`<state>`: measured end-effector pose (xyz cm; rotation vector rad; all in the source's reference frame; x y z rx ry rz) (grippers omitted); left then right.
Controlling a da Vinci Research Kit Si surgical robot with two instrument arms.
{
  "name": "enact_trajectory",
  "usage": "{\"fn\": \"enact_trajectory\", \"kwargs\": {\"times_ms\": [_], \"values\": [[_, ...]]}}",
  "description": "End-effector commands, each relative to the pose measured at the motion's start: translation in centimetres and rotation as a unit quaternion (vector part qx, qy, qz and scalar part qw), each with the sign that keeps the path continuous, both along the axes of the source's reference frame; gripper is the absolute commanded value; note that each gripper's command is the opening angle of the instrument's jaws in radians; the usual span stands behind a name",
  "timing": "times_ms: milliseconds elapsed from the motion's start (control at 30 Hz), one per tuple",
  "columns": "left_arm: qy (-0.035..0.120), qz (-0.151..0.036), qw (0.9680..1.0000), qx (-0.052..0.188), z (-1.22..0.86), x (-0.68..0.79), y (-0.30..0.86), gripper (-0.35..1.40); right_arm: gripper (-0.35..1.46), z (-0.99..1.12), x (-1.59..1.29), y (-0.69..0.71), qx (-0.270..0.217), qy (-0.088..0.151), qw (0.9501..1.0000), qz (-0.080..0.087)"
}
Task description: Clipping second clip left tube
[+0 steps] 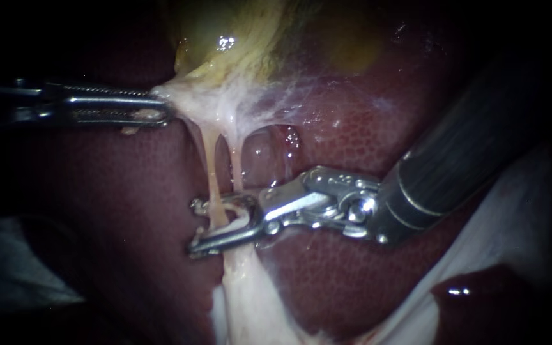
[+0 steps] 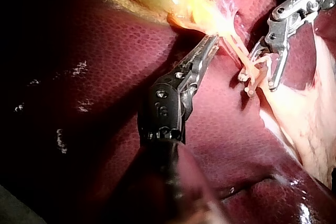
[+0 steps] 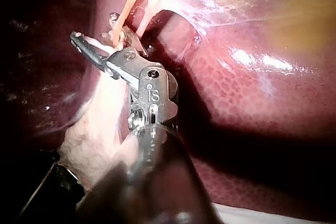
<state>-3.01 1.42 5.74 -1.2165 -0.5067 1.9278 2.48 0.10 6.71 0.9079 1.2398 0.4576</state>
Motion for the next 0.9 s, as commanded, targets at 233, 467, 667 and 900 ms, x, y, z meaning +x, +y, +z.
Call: {"fn": "enact_trajectory", "kwargs": {"times_ms": [233,467,667,900], "values": [[0.000,0.000,1.0000,0.000,0.00,0.01,0.00,-0.35,0.48,-0.18,0.03,-0.09,0.012,0.023,0.9996,-0.013],[0.000,0.000,1.0000,0.000,0.00,0.01,-0.01,-0.35,0.44,-0.35,0.00,-0.10,0.015,0.032,0.9992,-0.018],[0.000,0.000,1.0000,0.000,0.00,0.01,-0.01,-0.35,0.32,-0.38,-0.05,-0.09,0.016,0.033,0.9991,-0.019],[0.000,0.000,1.0000,0.000,0.00,0.01,0.00,-0.35,-0.03,-0.41,-0.12,-0.08,0.017,0.035,0.9990,-0.021]]}}
